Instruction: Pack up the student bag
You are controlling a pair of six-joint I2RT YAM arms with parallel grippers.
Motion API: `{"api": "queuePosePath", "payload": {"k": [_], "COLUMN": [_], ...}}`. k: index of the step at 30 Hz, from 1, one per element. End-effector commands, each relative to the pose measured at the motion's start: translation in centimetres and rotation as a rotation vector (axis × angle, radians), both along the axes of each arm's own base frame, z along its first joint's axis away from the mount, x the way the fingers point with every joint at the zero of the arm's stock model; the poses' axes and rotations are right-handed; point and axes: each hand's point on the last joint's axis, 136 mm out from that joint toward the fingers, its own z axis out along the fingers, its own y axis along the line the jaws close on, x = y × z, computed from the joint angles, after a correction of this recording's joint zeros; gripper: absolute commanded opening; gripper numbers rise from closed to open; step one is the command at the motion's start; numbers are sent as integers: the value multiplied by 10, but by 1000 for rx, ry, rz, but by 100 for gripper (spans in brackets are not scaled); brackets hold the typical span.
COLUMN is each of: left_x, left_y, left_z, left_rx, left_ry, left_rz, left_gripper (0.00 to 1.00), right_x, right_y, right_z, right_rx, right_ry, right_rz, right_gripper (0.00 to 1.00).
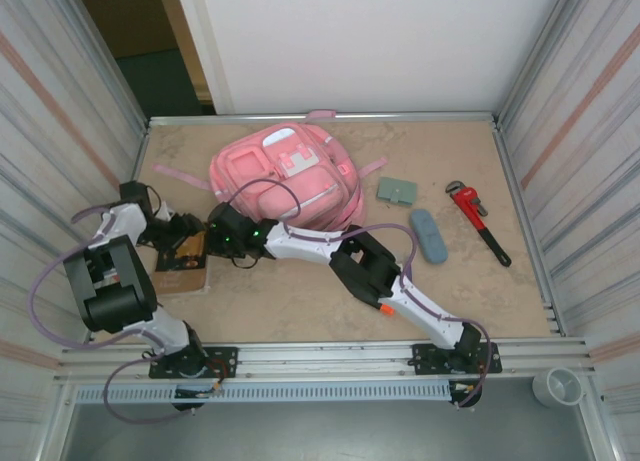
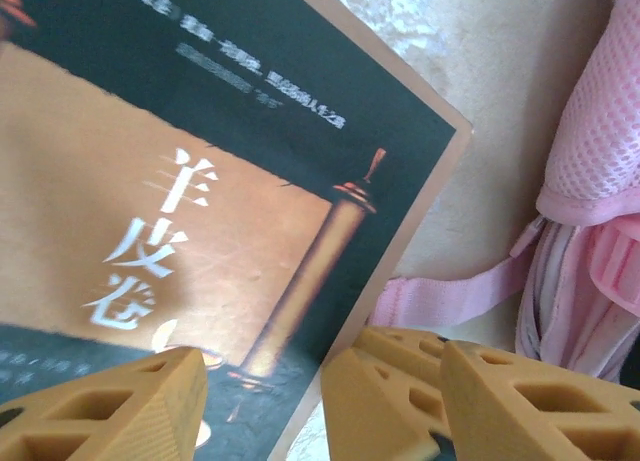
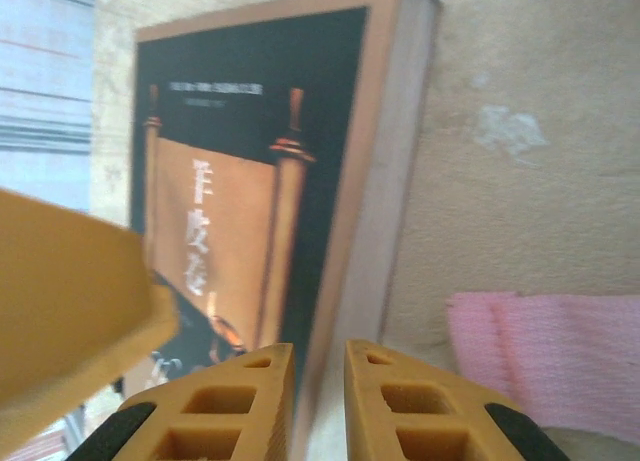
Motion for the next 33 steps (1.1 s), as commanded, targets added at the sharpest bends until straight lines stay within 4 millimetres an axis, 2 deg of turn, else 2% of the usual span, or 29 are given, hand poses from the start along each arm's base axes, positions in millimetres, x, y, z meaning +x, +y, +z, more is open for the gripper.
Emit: {"api": "queuePosePath", "payload": {"k": [1, 3, 6, 10, 13, 18, 21, 23, 26, 30, 33], "left_x": [1, 2, 7, 16, 15, 17, 15, 16, 11, 1, -9], "left_y": [29, 53, 78, 87, 87, 64, 41, 24, 3, -15, -27], "left_z": [22, 27, 16, -6, -20, -27, -30, -25, -16, -5, -5], "left_rx": [167, 227, 199, 193, 175, 123, 26, -25, -63, -108, -112], "left_ry": [-31, -47, -20, 52, 105, 108, 105, 84, 59, 22, 17], "left_rz": [50, 118, 201, 174, 142, 72, 51, 28, 5, -1, -15], "left_gripper": [69, 73, 76, 78, 78, 78, 76, 74, 71, 70, 70], "right_x": [1, 1, -2, -4, -6, -6, -5, -3, 4, 17, 22], "right_y": [-11, -11, -9, -10, -5, 3, 4, 4, -5, -30, -42], "right_z": [-25, -25, -25, -30, -29, -27, -32, -32, -25, -8, 6], "right_rx": [-89, -93, -91, -99, -77, -74, -81, -79, -84, -87, -83], "right_ry": [-22, -31, -37, -32, -24, -26, -15, -13, -24, -64, -112], "right_rz": [5, 14, 19, 18, 28, 35, 34, 34, 26, -10, -24], "right_gripper": [21, 25, 34, 44, 47, 51, 51, 50, 44, 34, 30]}}
